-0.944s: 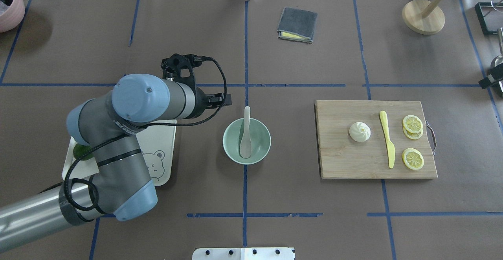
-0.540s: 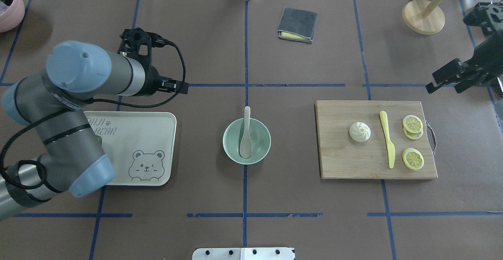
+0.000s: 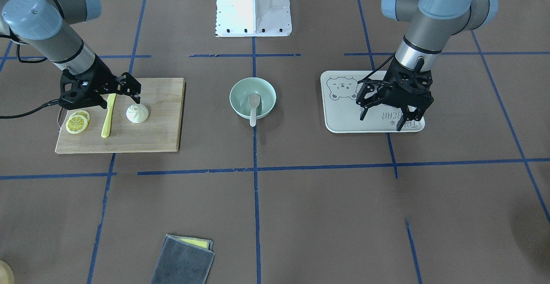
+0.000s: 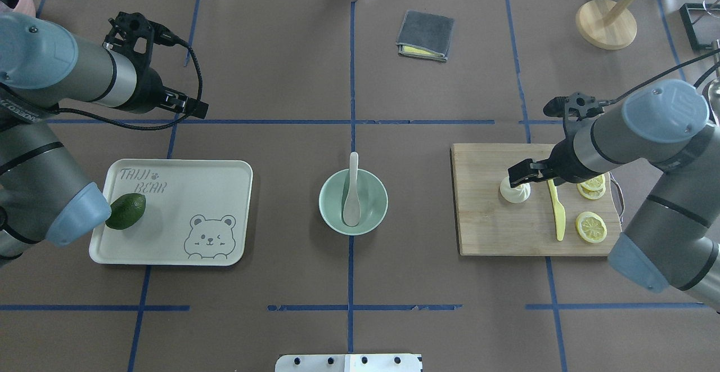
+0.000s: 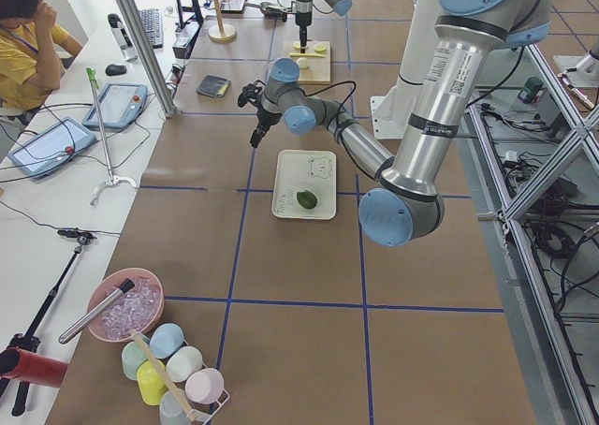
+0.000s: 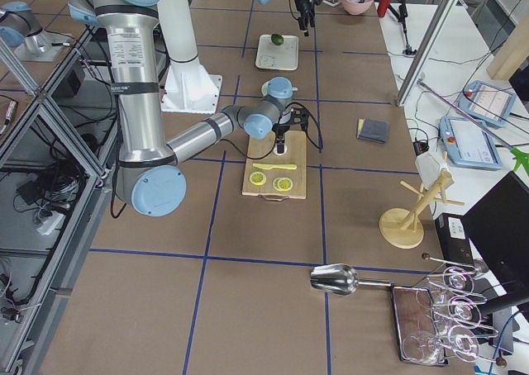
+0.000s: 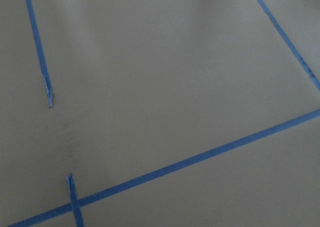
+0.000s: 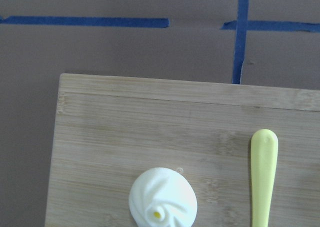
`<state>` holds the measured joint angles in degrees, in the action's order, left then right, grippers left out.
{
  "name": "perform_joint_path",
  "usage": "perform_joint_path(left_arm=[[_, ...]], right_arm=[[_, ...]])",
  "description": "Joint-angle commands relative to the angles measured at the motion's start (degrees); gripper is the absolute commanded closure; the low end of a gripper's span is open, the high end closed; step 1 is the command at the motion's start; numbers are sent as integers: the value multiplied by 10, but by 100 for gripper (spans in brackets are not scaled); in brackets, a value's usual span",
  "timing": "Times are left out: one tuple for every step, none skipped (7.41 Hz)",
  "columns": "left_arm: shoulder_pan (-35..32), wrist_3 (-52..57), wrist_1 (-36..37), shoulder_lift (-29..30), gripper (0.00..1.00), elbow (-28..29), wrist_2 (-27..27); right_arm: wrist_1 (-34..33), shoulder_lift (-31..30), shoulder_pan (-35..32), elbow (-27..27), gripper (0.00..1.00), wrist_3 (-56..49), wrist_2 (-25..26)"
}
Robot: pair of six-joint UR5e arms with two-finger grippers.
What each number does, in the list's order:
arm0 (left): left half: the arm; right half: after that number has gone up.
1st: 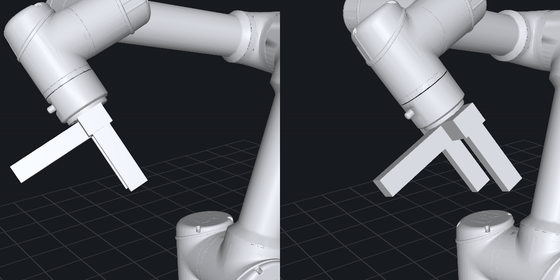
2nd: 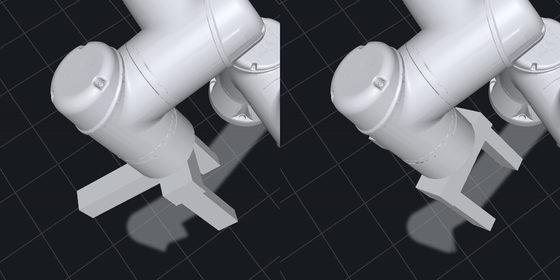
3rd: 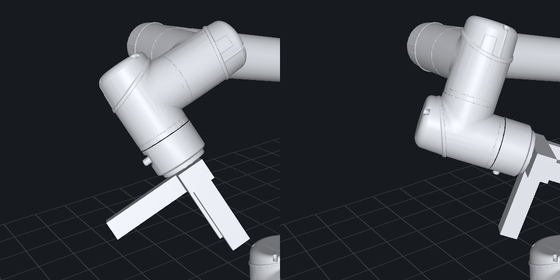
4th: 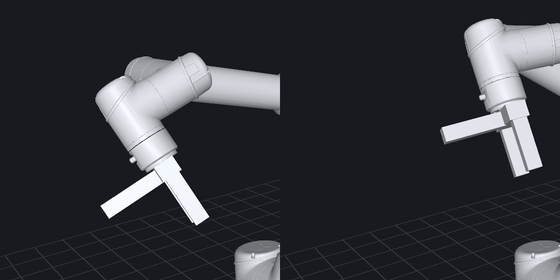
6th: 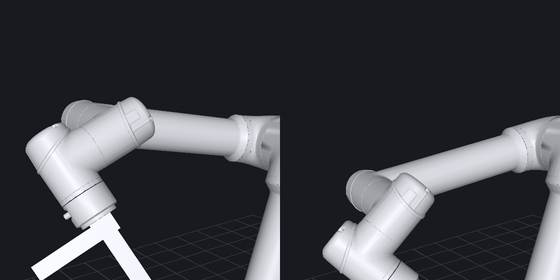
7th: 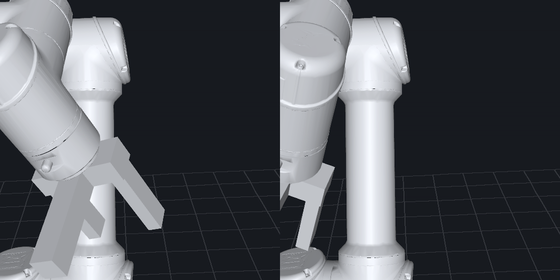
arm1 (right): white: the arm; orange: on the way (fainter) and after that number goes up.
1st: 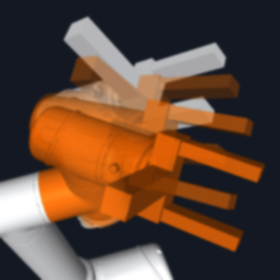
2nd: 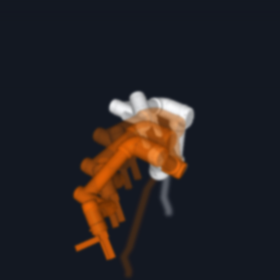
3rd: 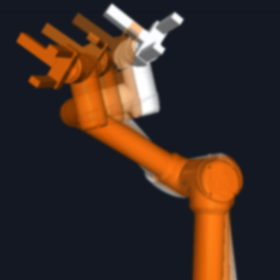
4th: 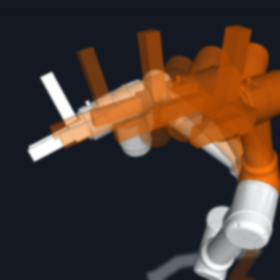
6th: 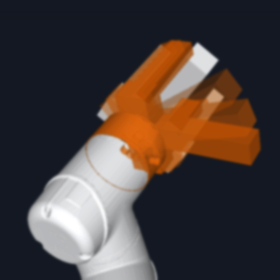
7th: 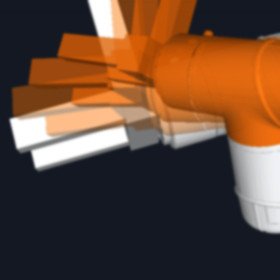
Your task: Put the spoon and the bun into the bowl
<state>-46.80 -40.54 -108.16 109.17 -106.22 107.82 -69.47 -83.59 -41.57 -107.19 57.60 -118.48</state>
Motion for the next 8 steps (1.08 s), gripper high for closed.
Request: perform_joint_path(left_arm=[[-1,0,0,2,2,1,-2],[0,-4,0,3,1,1,-2],[0,-6,0,4,1,2,-2],[0,-6,0,3,1,2,-2],[1,-6,-1,3,1,3,-2],[1,-6,0,3,1,3,-2],[1,-6,0,3,1,2,-3],[0,-7,-1,4,1,2,-2]], right_arm=[[5,6,23,17,1,7,22],[5,6,25,15,1,8,27],[5,8,34,17,1,8,31],[5,18,40,18,2,8,50],[5,19,45,24,3,7,55],[5,26,45,36,5,2,55],[5,28,45,41,6,1,64],[5,28,44,42,10,1,69]])
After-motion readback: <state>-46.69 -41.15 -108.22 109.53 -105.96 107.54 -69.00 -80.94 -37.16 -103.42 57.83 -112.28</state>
